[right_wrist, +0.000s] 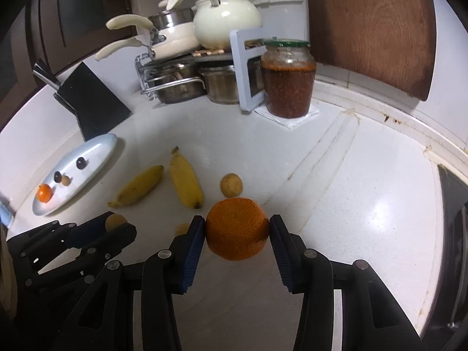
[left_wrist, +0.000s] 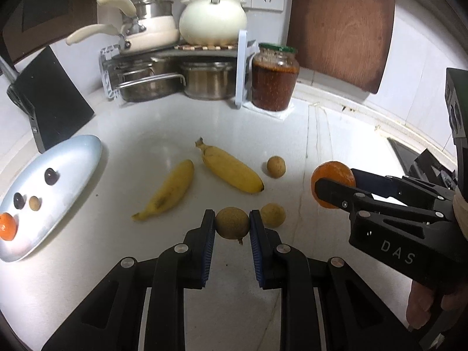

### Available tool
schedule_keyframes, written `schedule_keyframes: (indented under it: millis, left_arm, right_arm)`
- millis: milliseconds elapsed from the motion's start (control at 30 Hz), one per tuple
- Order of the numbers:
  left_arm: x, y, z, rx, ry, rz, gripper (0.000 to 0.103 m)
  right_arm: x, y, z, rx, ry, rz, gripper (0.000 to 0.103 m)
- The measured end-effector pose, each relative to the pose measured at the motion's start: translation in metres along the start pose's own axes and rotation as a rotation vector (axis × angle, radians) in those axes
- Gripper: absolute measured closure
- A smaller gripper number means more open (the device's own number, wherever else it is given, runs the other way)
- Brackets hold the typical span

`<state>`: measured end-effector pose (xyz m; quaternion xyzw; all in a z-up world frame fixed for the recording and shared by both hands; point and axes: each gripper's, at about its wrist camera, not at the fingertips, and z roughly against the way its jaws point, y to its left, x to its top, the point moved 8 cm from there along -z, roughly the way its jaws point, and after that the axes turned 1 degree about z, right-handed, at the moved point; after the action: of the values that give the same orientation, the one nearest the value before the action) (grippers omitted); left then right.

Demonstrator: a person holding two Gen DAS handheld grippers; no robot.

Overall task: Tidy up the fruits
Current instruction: 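Carry the brown fruit in the left gripper to the plate while the right gripper carries the orange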

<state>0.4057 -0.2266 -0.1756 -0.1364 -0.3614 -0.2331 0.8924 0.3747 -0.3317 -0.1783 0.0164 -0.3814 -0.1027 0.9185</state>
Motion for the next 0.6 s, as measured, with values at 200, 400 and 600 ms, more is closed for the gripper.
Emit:
schedule_keyframes:
  millis: [200, 400, 600]
  left_arm:
    - [0.004, 0.012, 0.018, 0.017, -0.036, 0.019, 0.079]
    - [0.008, 0.027, 0.037, 0.045, -0.072, 0.037, 0.079]
    - [0.011, 0.047, 0.058, 0.085, -0.112, 0.057, 0.079]
  right_arm:
    - [0.004, 0.017, 0.013, 0.016, -0.026, 0.021, 0.056]
    - [0.011, 0.035, 0.025, 0.029, -0.057, 0.050, 0.056]
    - [0.018, 0.059, 0.032, 0.056, -0.082, 0.081, 0.056]
